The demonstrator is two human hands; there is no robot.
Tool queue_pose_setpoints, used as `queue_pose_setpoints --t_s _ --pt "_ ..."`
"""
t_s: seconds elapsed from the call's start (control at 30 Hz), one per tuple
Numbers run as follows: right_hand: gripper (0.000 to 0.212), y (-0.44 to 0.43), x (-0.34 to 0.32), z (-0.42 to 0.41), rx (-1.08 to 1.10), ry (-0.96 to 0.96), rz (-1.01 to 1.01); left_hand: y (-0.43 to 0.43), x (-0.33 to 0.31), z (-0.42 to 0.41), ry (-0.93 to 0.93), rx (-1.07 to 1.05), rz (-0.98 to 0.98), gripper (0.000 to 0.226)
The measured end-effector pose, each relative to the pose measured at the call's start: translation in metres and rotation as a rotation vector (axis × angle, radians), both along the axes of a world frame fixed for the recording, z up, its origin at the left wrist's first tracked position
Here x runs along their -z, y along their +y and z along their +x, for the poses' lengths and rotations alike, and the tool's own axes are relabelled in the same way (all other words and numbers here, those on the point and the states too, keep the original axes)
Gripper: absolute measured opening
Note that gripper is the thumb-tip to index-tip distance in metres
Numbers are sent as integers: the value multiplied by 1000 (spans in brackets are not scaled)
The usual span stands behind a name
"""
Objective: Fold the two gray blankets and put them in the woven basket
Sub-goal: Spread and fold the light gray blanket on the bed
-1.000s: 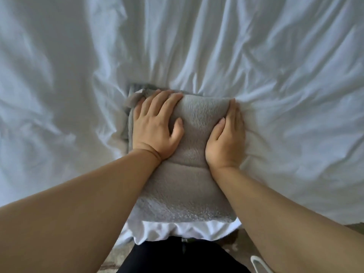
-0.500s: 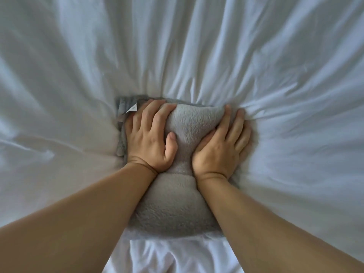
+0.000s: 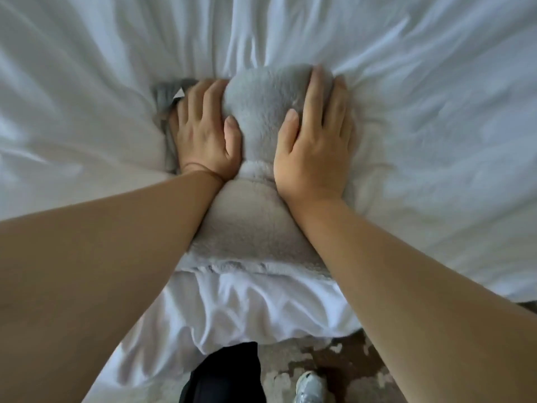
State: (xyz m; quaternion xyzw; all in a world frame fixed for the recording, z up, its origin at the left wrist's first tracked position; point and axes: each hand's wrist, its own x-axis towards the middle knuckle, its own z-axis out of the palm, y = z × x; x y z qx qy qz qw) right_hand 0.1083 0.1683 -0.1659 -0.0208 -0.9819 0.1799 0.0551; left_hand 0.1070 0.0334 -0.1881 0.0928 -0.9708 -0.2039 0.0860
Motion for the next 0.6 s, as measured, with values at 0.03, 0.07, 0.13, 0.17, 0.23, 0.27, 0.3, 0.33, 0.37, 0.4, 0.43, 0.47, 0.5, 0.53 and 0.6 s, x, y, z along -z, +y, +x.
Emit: queue_pose_setpoints --t_s 0.03,0.07,0.13,0.17,0.23,0.27,0.3,0.33,0.37,0.4,0.43,0.47,0.5,0.53,0.6 --pt "56 4 -7 7 -39 -3 27 1 -7 1 -11 -6 10 68" --pt "57 7 -16 13 -78 3 50 2 -17 2 -16 -12 15 68" --pt "59 11 -37 28 -147 3 56 2 -42 5 -42 -31 22 68" --pt "58 11 -44 34 -188 13 67 2 -55 5 -62 -49 28 65" --pt "54 9 -58 39 -300 50 101 9 -79 10 -97 -113 33 56" --pt "52 7 -63 38 -365 57 121 15 -88 19 -103 -152 49 54" --pt "51 7 -66 33 -413 37 134 21 -93 29 -105 -166 68 56" --pt "52 7 -66 27 -439 -1 142 26 -96 42 -120 -145 65 58" --pt "54 10 -66 21 -453 -36 149 30 -95 57 -143 -109 47 59" --pt "56 14 -63 16 -459 -50 157 31 -91 69 -160 -88 38 60" --pt "57 18 -58 12 -464 -47 165 30 -85 76 -163 -90 42 60" --pt "57 22 -51 10 -466 -33 168 28 -78 79 -152 -99 50 60" --pt "58 25 -42 10 -462 -12 160 26 -71 79 -132 -95 60 61" --pt "59 27 -33 12 -455 17 146 25 -63 78 -102 -82 72 63" --pt "59 26 -12 12 -443 81 120 22 -40 73 -18 -64 57 63"
